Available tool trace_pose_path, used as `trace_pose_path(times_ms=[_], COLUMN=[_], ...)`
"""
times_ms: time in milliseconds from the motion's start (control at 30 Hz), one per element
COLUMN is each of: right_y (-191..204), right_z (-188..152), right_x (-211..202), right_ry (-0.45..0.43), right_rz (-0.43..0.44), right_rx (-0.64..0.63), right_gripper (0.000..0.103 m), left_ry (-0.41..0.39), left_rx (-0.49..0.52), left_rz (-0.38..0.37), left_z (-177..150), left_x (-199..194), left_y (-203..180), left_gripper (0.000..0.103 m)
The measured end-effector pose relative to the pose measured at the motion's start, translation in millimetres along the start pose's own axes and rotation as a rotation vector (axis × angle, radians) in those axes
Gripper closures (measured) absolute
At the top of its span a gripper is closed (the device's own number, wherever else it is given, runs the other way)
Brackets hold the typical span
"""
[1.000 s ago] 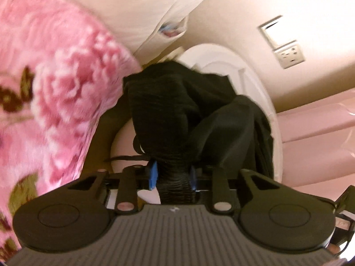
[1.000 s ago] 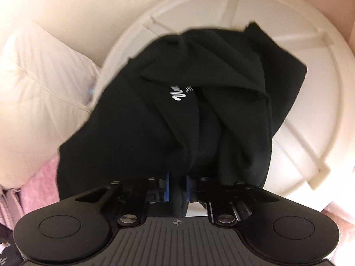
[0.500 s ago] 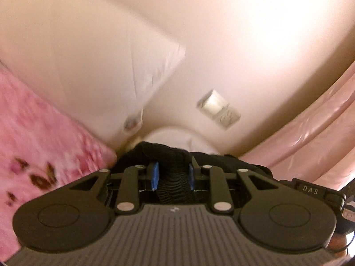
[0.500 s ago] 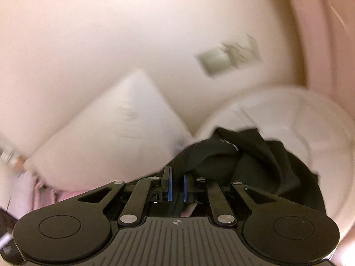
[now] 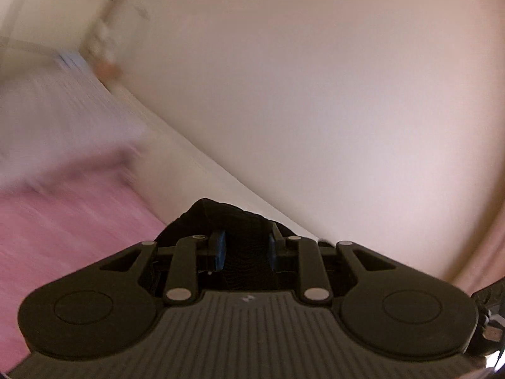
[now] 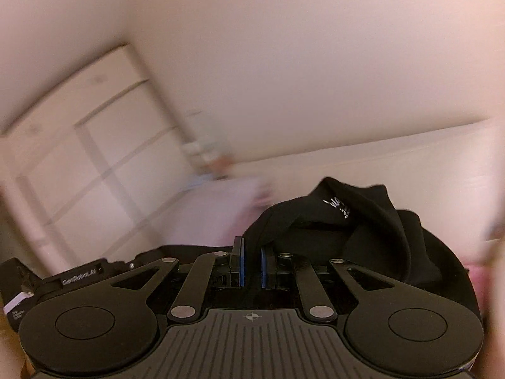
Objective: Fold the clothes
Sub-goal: 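Carry the black garment to the bed and release it with both tools, then move both open tools toward the black garment on the bed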
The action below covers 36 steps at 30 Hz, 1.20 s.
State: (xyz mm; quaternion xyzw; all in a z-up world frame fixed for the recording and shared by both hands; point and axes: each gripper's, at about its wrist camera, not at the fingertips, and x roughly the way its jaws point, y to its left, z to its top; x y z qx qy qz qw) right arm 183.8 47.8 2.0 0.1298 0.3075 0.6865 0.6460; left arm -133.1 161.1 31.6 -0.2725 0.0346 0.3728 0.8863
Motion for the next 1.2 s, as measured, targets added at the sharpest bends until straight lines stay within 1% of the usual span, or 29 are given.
trace_pose_path(times_ms=[67,100,133,167,200,233,267,300,333,400,433,500,533,667,733,833,900,1000,1133,1200], right_y=[43.9,63.6,81.5,102.8,121.7,135.6,147.2,158.4,167.9,179.7,184.7,196.8,203.4,217.8,218.1,218.3,223.3,225.8,206.4,189.5], right_z=[-11.5,-16.4,-21.1,-23.8,-25.1,-26.5,-31.7,-37.4,-42.9,-56.6,-66.4,-97.4,-112.3,-171.1,-200.3,-229.0,-229.1,-224.4,-208.5,-199.2], right_x=[26.5,37.9,51.7,64.3,81.3,102.6,115.5,127.1,134.0,138.7,138.4,136.5,138.8,139.2,129.8,126.1,125.4,126.2,127.8,125.6], right_ry=[0.036,0.051,0.072,0.116,0.188,0.280,0.338,0.390,0.413,0.441,0.460,0.523,0.563,0.723,0.802,0.894,0.918,0.913,0.874,0.843], right_rz=[0.112,0.161,0.193,0.204,0.197,0.170,0.142,0.113,0.104,0.101,0.105,0.118,0.116,0.080,0.069,0.082,0.110,0.179,0.232,0.241], right_rx=[0.012,0.020,0.040,0.056,0.055,0.036,0.001,-0.035,-0.082,-0.159,-0.187,-0.254,-0.304,-0.495,-0.551,-0.574,-0.597,-0.645,-0.697,-0.709], right_gripper=[0.095,0.095,0.093,0.092,0.084,0.073,0.068,0.059,0.056,0.054,0.054,0.053,0.053,0.053,0.053,0.053,0.053,0.053,0.053,0.053], left_ry=[-0.058,-0.062,-0.043,-0.025,0.001,0.033,0.065,0.097,0.129,0.193,0.222,0.272,0.284,0.286,0.287,0.288,0.289,0.290,0.291,0.294], left_rx=[0.035,0.055,0.074,0.093,0.084,0.049,0.015,-0.020,-0.055,-0.126,-0.168,-0.265,-0.292,-0.317,-0.330,-0.348,-0.361,-0.380,-0.405,-0.412], left_rz=[0.075,0.112,0.150,0.188,0.235,0.292,0.349,0.406,0.462,0.575,0.633,0.751,0.787,0.847,0.877,0.922,0.952,0.997,1.057,1.083], left_z=[31.6,45.2,56.5,67.9,70.1,64.0,58.0,52.0,46.0,33.9,21.4,-15.4,-27.1,-50.0,-61.5,-78.7,-90.2,-107.4,-130.3,-140.2], left_x=[-45.3,-61.4,-72.0,-82.6,-92.0,-100.4,-108.7,-117.1,-125.4,-142.1,-153.7,-182.5,-190.1,-196.2,-199.2,-203.7,-206.8,-211.3,-217.3,-215.6], left_y=[18.1,26.3,34.1,42.0,52.9,66.7,80.4,94.1,107.8,135.3,147.9,171.0,174.1,155.5,146.2,132.3,123.0,109.1,90.5,80.8], left_gripper=[0.082,0.081,0.080,0.075,0.073,0.073,0.075,0.075,0.075,0.075,0.075,0.075,0.075,0.076,0.076,0.076,0.076,0.076,0.075,0.075])
